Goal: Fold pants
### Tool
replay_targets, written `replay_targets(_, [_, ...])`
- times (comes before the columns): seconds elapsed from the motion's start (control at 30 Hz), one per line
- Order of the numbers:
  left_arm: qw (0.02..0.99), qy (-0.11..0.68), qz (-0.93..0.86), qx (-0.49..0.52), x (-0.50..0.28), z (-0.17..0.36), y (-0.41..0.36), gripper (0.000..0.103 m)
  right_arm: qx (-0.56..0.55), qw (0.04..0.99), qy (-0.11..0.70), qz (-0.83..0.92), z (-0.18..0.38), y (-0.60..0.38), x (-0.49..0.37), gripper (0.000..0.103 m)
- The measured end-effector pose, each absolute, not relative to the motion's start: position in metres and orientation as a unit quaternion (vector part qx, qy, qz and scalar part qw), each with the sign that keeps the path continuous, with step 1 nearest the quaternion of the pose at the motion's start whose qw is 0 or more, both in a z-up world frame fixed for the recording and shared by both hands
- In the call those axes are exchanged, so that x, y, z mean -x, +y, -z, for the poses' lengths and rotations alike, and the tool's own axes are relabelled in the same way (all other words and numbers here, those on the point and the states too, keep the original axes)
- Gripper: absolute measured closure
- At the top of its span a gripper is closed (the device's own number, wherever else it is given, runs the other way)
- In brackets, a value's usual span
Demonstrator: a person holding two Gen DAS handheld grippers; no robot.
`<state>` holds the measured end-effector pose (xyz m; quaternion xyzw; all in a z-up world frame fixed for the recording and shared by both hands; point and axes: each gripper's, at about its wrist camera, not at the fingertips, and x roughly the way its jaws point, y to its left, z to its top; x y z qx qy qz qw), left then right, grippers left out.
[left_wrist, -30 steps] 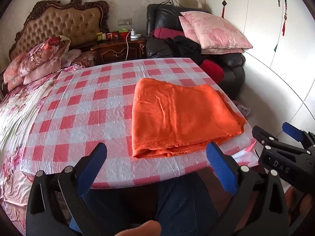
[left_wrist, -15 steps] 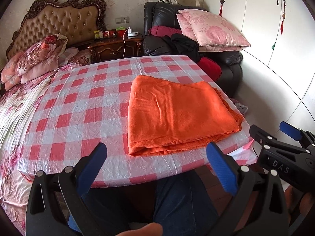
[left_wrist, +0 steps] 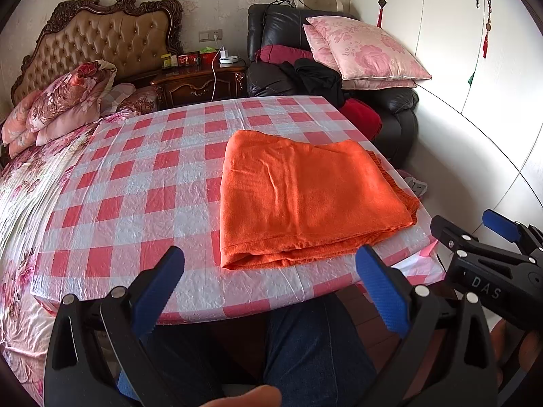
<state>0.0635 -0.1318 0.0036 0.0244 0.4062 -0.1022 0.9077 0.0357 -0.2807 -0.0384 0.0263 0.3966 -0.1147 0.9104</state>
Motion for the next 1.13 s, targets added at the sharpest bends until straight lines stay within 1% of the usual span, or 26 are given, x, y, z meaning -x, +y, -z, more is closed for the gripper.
replay_targets(0.57, [0.909,0.404,0.101,-0.025,-0.0631,-0.0039,-0.1323,0.002,-0.026,0.910,0.397,0.114,0.0394,-0.2798,-0.0353,0.015])
replay_targets(0.73, [0.919,0.375,0.123,-0.021,-0.0611,-0.0073,-0.1380,0.002,-0.029,0.909,0.398,0.117,0.0427,-0.2797,-0.0337,0.015])
replay_targets(1.13, [0.915,0.382,0.132,-0.006,-0.0630,-0.0094,-0.1335,0.002,-0.032,0.908,0.400,0.120,0.0430,-0.2860,-0.0341,0.015])
